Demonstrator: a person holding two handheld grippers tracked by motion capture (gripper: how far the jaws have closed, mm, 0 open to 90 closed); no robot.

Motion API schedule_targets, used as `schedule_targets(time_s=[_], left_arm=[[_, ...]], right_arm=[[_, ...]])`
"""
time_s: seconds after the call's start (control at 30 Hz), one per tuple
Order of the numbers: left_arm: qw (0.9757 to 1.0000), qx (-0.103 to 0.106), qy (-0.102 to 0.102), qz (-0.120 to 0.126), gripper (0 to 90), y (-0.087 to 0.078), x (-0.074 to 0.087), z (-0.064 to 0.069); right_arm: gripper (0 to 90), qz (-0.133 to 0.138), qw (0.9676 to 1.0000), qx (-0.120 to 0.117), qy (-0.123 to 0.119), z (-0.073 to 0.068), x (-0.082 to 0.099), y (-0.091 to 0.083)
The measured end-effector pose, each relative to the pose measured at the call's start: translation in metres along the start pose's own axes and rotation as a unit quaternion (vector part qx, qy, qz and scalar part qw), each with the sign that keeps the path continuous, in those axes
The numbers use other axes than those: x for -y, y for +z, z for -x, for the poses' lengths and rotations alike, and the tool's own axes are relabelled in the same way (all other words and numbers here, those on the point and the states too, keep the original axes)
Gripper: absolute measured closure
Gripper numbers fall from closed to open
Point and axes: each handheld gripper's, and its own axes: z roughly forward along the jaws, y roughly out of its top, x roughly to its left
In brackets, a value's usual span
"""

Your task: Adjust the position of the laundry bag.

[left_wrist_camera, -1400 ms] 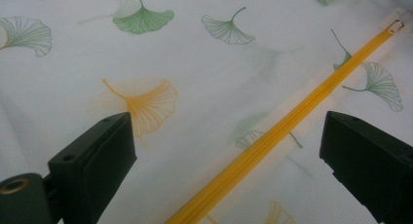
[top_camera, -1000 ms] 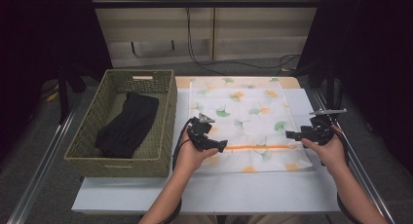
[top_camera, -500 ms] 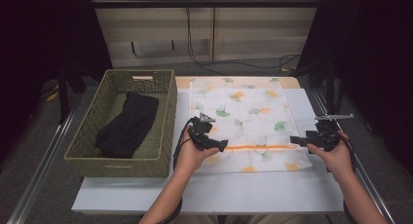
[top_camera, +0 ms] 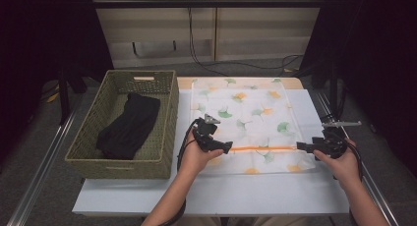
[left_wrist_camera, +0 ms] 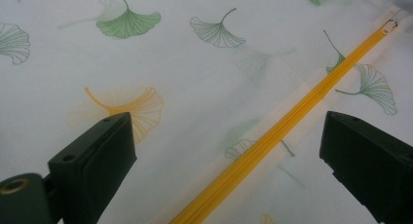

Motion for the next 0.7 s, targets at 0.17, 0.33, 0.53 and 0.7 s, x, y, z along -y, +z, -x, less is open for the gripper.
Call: schedule_targets(time_s=[0.17,0.33,0.53,0.7], left_arm=[[1.0,0.003,0.004,0.0,5.9,0.0003,-0.0007,0.0013],[1.0,-0.003,0.0,-0.003,5.9,0.0021,0.0004,0.002],[1.0,-0.003,0.002,-0.003,5.9,0.0021,0.0002,0.0018],[1.0,-0.001,0.002,-0.005,5.9,0.0024,0.0006,0.0026]], right_arm=[[23.3,0.004,1.0,-0.003,0.003,0.0019,0.0006,-0.0014],[30.4,0.001,1.0,-0.002,0.002,0.0034,0.0015,-0.0014],[41.9,0.003,0.9999,-0.008,0.006,0.0045,0.0016,-0.0021],[48.1,0.001,0.9999,-0.008,0.006,0.0048,0.0021,-0.0032]])
